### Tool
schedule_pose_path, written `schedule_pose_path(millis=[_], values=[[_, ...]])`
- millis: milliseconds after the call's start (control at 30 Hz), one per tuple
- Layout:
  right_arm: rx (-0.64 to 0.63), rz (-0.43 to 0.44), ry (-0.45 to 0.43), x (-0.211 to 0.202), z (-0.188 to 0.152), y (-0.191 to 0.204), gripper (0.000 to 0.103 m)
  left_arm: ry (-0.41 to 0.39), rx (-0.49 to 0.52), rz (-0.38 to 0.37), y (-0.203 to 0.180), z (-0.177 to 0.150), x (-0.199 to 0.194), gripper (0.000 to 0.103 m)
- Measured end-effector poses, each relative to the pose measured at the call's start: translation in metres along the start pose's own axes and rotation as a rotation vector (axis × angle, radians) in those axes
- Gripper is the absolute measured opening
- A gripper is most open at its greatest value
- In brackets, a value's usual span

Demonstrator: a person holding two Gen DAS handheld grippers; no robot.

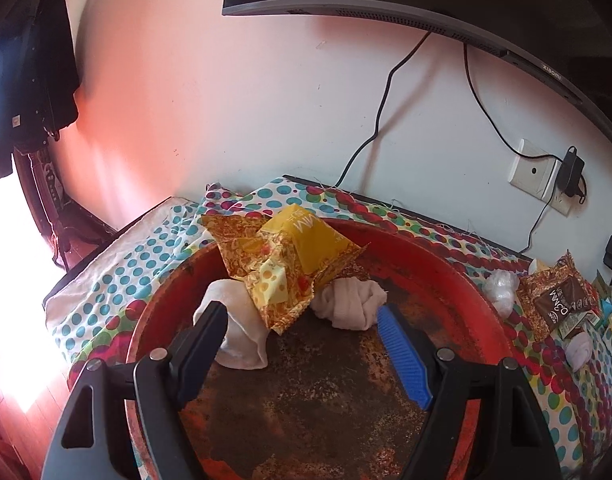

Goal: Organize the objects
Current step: 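Carry the yellow medicine box with the right tool into the red tray and release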

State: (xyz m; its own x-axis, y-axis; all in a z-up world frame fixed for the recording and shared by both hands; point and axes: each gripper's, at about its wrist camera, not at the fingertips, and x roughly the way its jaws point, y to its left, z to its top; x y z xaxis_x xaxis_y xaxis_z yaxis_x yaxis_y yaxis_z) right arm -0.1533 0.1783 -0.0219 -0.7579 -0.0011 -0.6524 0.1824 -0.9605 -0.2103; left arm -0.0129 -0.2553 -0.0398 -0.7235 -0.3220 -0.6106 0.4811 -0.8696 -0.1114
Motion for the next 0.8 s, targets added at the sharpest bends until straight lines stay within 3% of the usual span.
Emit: schedule_pose_path(millis=[267, 433, 633, 800], values=[[-0.148, 0.269, -0.053, -0.039, 0.035, 0.115, 0.048, -0.034, -0.071, 0.065, 0.035, 0.011, -0.007, 0.080], [-0.237, 0.423, -0.016, -0.042, 0.045, 0.202, 0.048, -0.027, -0.182, 0.088, 0.067, 0.014, -0.003, 0.080], [-0.290, 0.460, 0.053, -0.016, 0.056, 0.278, 0.048, -0.027, -0.222, 0.083, 0.079, 0.015, -0.002, 0.080], [-0.272, 0.456, 0.138, 0.017, 0.065, 0.306, 0.048, -0.012, -0.218, 0.079, 0.077, 0.013, 0.004, 0.080]])
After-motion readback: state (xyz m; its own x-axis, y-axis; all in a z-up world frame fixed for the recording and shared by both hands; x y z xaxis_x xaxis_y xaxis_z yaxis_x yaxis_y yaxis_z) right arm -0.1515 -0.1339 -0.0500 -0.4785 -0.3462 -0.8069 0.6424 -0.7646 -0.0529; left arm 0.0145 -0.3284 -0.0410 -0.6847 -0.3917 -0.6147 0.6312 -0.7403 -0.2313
